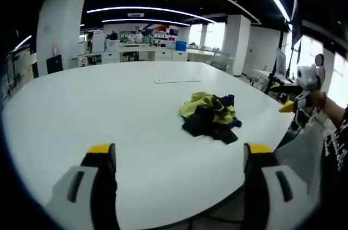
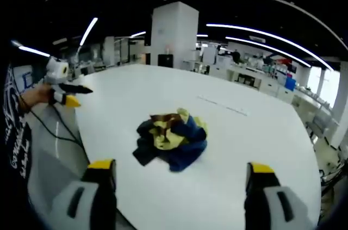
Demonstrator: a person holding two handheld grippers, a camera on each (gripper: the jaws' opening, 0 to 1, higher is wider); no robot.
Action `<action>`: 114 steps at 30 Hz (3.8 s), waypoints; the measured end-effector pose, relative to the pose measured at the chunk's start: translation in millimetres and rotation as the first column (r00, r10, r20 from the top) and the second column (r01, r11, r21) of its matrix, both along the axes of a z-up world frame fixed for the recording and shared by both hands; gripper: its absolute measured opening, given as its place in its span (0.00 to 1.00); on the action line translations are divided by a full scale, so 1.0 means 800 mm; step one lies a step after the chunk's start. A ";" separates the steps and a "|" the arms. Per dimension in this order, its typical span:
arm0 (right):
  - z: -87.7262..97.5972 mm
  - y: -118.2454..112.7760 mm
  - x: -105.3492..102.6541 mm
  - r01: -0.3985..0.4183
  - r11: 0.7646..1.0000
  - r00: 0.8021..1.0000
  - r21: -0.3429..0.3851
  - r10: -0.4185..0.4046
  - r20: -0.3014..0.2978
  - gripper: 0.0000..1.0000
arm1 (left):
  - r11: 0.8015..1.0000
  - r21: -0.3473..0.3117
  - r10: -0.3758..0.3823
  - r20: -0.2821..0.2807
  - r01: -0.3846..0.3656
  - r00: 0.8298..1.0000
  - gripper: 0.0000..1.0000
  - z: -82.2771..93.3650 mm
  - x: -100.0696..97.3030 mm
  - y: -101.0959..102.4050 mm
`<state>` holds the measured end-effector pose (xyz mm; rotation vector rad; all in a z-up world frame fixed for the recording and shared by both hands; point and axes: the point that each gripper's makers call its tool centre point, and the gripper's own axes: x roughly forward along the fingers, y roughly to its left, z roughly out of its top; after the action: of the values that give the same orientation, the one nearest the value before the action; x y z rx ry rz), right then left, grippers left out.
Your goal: Fold the garment on the visible template until the final outline fits inside the template.
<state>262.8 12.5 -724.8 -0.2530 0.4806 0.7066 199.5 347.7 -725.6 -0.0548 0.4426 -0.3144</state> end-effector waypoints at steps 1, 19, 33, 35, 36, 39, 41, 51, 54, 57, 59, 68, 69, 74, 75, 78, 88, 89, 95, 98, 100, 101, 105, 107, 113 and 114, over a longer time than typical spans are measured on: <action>0.000 0.000 0.000 -0.002 1.000 1.000 -0.002 0.002 0.001 1.00 | 1.000 0.000 0.000 0.000 0.000 1.000 0.95 0.000 0.000 0.000; 0.003 -0.006 0.000 0.008 1.000 1.000 0.001 -0.008 0.018 1.00 | 1.000 0.016 -0.011 -0.002 0.011 1.000 0.93 -0.001 0.000 0.000; 0.004 -0.022 0.003 0.031 0.999 0.999 0.010 -0.031 0.025 1.00 | 0.999 0.024 -0.031 -0.009 0.031 0.999 0.90 0.000 0.009 -0.007; 0.006 -0.025 0.006 0.027 1.000 0.999 0.013 -0.028 0.030 1.00 | 0.999 0.026 -0.029 -0.009 0.030 1.000 0.91 0.002 0.010 -0.008; 0.007 -0.026 0.008 0.028 1.000 0.999 0.014 -0.028 0.030 1.00 | 0.999 0.027 -0.029 -0.009 0.029 1.000 0.91 0.002 0.010 -0.009; 0.009 -0.028 0.012 0.017 1.000 0.999 0.013 -0.017 0.027 1.00 | 0.999 0.031 -0.024 -0.012 0.024 1.000 0.91 0.004 0.010 -0.010; 0.009 -0.030 0.014 0.007 1.000 1.000 0.009 -0.008 0.026 1.00 | 0.999 0.030 -0.018 -0.013 0.018 1.000 0.91 0.005 0.011 -0.011; 0.025 -0.025 0.022 -0.078 0.997 0.996 -0.005 0.078 0.050 0.90 | 0.998 0.051 -0.037 0.021 0.036 0.999 0.85 0.031 0.027 -0.024; 0.028 -0.018 0.030 -0.110 0.994 0.993 0.007 0.109 0.050 0.83 | 0.995 0.047 -0.084 0.025 0.083 0.996 0.80 0.031 0.036 -0.035; 0.032 -0.006 0.042 -0.150 0.989 0.986 0.012 0.149 0.077 0.73 | 0.986 0.093 -0.142 0.034 0.138 0.989 0.76 0.027 0.049 -0.047; 0.032 0.000 0.049 -0.164 0.986 0.984 0.027 0.161 0.075 0.67 | 0.981 0.102 -0.171 0.028 0.167 0.985 0.73 0.021 0.058 -0.057; 0.023 0.033 0.068 -0.240 0.968 0.970 0.072 0.236 0.058 0.43 | 0.970 0.082 -0.229 0.020 0.227 0.973 0.61 0.005 0.097 -0.092; 0.022 0.036 0.070 -0.246 0.967 0.968 0.071 0.243 0.059 0.41 | 0.970 0.075 -0.233 0.017 0.231 0.972 0.59 0.003 0.101 -0.094; 0.011 0.052 0.083 -0.288 0.956 0.957 0.049 0.285 0.058 0.39 | 0.962 0.075 -0.261 -0.018 0.262 0.965 0.50 -0.018 0.122 -0.097; 0.009 0.055 0.084 -0.298 0.954 0.954 0.045 0.295 0.056 0.37 | 0.961 0.072 -0.265 -0.019 0.266 0.964 0.50 -0.019 0.125 -0.099; 0.002 0.064 0.088 -0.326 0.945 0.945 0.037 0.324 0.051 0.34 | 0.960 0.061 -0.273 -0.030 0.274 0.962 0.48 -0.026 0.134 -0.101; -0.019 0.083 0.106 -0.384 0.923 0.923 0.015 0.383 0.021 0.25 | 0.940 0.075 -0.325 -0.092 0.332 0.941 0.42 -0.060 0.157 -0.109; -0.021 0.085 0.108 -0.389 0.921 0.921 0.017 0.389 0.019 0.24 | 0.938 0.072 -0.331 -0.099 0.338 0.939 0.41 -0.064 0.161 -0.111; -0.034 0.093 0.114 -0.418 0.908 0.908 0.013 0.418 0.000 0.17 | 0.935 0.056 -0.341 -0.140 0.351 0.930 0.37 -0.088 0.173 -0.116; -0.043 0.096 0.116 -0.421 0.907 0.907 0.014 0.421 -0.022 0.15 | 0.933 0.049 -0.345 -0.150 0.356 0.927 0.35 -0.096 0.179 -0.122; -0.051 0.096 0.116 -0.425 0.905 0.905 -0.005 0.425 -0.031 0.15 | 0.931 0.044 -0.351 -0.160 0.362 0.922 0.34 -0.104 0.185 -0.121; -0.053 0.096 0.116 -0.429 0.903 0.903 -0.013 0.428 -0.034 0.15 | 0.930 0.042 -0.354 -0.163 0.365 0.921 0.34 -0.106 0.187 -0.122; -0.065 0.095 0.118 -0.438 0.898 0.898 -0.040 0.436 -0.053 0.13 | 0.920 0.040 -0.378 -0.184 0.391 0.907 0.31 -0.119 0.190 -0.125; -0.070 0.092 0.119 -0.438 0.897 0.899 -0.057 0.434 -0.062 0.11 | 0.915 0.033 -0.388 -0.191 0.401 0.901 0.30 -0.122 0.189 -0.127; -0.079 0.086 0.119 -0.433 0.899 0.900 -0.061 0.428 -0.082 0.04 | 0.908 0.025 -0.406 -0.194 0.418 0.893 0.28 -0.130 0.187 -0.133; -0.082 0.085 0.119 -0.433 0.899 0.900 -0.063 0.427 -0.088 0.02 | 0.904 0.018 -0.415 -0.198 0.427 0.888 0.27 -0.131 0.186 -0.135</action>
<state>357.8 80.7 -790.5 -0.4197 0.5290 1.1348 348.2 239.5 -830.8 0.0745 0.6546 -0.7299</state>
